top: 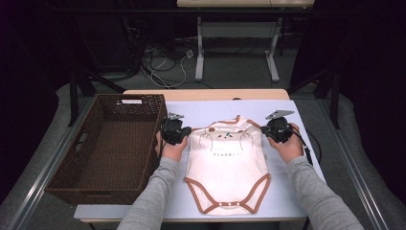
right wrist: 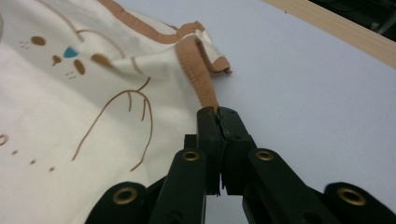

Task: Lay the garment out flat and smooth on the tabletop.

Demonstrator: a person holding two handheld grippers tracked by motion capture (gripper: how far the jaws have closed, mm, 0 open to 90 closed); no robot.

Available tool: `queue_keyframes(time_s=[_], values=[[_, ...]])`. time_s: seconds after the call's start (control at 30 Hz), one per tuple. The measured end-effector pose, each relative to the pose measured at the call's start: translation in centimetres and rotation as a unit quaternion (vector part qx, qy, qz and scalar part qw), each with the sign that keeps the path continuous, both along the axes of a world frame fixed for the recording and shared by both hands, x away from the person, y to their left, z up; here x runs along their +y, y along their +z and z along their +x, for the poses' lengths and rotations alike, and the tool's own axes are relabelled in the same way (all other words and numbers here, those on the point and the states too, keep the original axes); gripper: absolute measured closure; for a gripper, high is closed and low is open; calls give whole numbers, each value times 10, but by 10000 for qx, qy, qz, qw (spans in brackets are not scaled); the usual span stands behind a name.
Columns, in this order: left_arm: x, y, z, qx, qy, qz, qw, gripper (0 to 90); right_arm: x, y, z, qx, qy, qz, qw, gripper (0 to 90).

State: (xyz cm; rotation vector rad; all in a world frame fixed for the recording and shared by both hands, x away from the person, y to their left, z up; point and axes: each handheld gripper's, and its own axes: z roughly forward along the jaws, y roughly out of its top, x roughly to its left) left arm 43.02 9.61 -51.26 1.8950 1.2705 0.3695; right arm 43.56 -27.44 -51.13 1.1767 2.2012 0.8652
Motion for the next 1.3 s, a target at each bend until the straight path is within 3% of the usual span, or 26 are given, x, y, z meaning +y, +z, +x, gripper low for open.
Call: queue_keyframes(time_s=[0.23,0.4,0.57,0.73,0.8,0.93,1.03,1.3], values=[[3,3,-26,-148,-103,-117,9998,876,-7,11,-32,-65,268,284,9992,884],[4,3,-47,-256,-302,11,9992,876,-14,14,-55,2,403,471,9981,883],[4,4,-70,-305,-580,277,9975,876,-19,13,-82,59,505,580,9970,882],[8,-1,-91,-214,-794,375,9959,876,-22,5,-105,120,591,646,9961,882],[10,-3,-99,-177,-865,335,9955,876,-21,2,-113,137,628,548,9964,882],[13,-9,-112,-116,-969,403,9944,876,-21,-2,-129,176,697,655,9953,882],[15,-13,-118,-118,-996,415,9941,875,-21,-5,-137,232,696,653,9952,881],[16,-26,-119,-22,-1046,344,9939,864,-24,-21,-137,452,669,824,9933,873]])
